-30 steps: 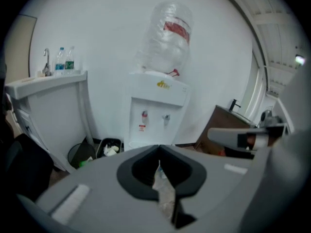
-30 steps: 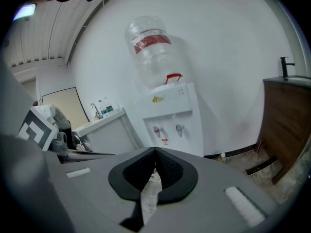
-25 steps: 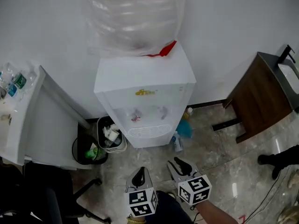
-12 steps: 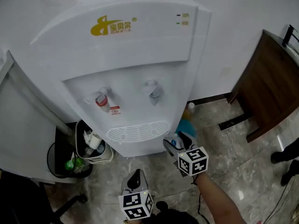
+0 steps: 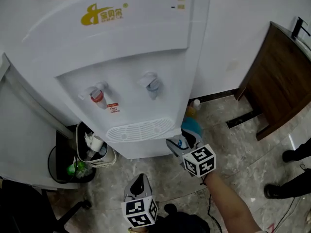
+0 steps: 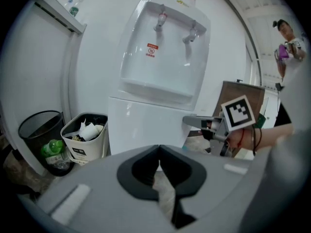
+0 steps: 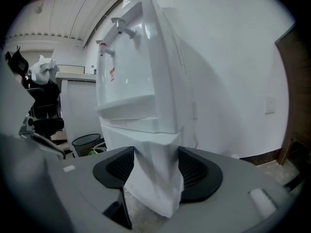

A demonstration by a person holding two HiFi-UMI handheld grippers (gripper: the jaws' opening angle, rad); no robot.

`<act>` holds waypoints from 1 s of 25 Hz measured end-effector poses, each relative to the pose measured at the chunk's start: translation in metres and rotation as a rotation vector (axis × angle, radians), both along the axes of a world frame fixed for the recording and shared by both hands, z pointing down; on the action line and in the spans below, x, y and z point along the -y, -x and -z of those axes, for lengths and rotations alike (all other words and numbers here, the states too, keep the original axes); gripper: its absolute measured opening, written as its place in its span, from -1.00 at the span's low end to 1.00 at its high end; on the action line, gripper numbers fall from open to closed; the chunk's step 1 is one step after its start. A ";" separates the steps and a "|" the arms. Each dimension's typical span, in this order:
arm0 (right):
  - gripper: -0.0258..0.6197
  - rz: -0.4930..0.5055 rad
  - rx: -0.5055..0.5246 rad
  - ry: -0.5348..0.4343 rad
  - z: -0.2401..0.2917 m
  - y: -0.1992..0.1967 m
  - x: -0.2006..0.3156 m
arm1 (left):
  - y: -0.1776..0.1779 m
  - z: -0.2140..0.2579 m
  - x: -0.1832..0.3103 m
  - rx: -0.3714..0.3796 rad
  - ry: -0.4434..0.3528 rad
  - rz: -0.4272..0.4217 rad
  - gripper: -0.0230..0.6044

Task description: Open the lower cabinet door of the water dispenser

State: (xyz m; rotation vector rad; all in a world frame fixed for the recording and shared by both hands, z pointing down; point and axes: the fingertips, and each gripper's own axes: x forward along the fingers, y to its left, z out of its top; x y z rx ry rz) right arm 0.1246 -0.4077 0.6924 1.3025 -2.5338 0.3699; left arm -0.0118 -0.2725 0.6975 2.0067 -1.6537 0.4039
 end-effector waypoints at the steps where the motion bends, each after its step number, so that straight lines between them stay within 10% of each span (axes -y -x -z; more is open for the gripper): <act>1: -0.06 -0.009 0.000 -0.004 0.000 -0.001 -0.011 | -0.001 0.002 -0.003 0.004 -0.003 -0.007 -0.90; 17: -0.44 0.001 0.045 0.115 0.002 0.075 -0.209 | 0.065 -0.003 -0.123 0.000 0.032 0.042 -0.90; 25: -0.72 0.240 0.044 0.132 0.003 0.146 -0.260 | 0.097 0.003 -0.130 0.088 -0.020 -0.021 -0.90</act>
